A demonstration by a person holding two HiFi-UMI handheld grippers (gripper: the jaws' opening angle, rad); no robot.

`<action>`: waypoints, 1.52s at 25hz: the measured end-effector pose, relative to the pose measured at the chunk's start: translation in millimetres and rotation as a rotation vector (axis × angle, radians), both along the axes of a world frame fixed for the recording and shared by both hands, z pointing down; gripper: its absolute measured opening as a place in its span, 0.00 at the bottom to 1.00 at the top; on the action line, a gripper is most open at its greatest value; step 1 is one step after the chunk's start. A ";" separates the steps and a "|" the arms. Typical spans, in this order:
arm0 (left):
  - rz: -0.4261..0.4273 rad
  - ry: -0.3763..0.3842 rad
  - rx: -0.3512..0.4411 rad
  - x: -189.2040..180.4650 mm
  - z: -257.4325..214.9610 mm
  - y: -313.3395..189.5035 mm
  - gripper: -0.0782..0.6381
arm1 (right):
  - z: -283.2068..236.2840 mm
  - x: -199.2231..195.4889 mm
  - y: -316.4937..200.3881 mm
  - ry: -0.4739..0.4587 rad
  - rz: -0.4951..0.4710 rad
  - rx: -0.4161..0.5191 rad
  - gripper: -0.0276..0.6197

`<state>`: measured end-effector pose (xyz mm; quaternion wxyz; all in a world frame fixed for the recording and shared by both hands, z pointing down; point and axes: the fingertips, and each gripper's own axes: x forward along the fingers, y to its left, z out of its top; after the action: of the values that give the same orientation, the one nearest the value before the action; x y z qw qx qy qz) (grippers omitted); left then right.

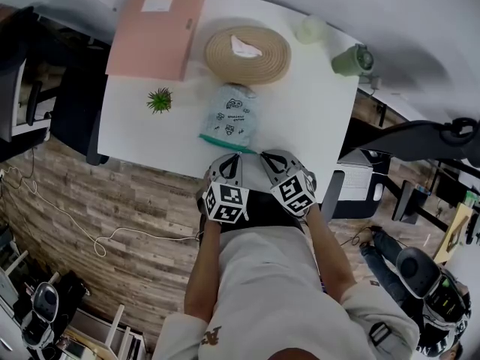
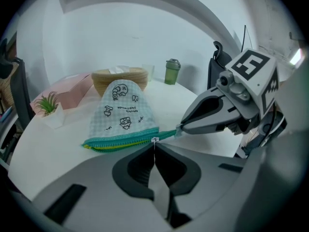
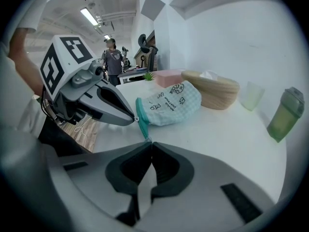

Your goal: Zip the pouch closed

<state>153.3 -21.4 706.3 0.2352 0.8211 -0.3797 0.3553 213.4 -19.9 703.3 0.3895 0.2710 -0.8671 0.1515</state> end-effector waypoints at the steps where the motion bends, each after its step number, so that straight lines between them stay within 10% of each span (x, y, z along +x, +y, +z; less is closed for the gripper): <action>1: -0.008 0.004 -0.001 -2.2 -0.2 -1.1 0.11 | 0.6 0.6 -0.3 0.001 0.002 -0.001 0.05; 38: -0.105 -0.004 -0.006 -57.0 0.1 -23.5 0.11 | 2.2 9.9 -8.8 0.041 0.087 -0.013 0.05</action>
<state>96.3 -44.9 706.4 0.2552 0.7985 -0.4218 0.3454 223.3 -28.6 705.5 0.4018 0.3090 -0.8454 0.1686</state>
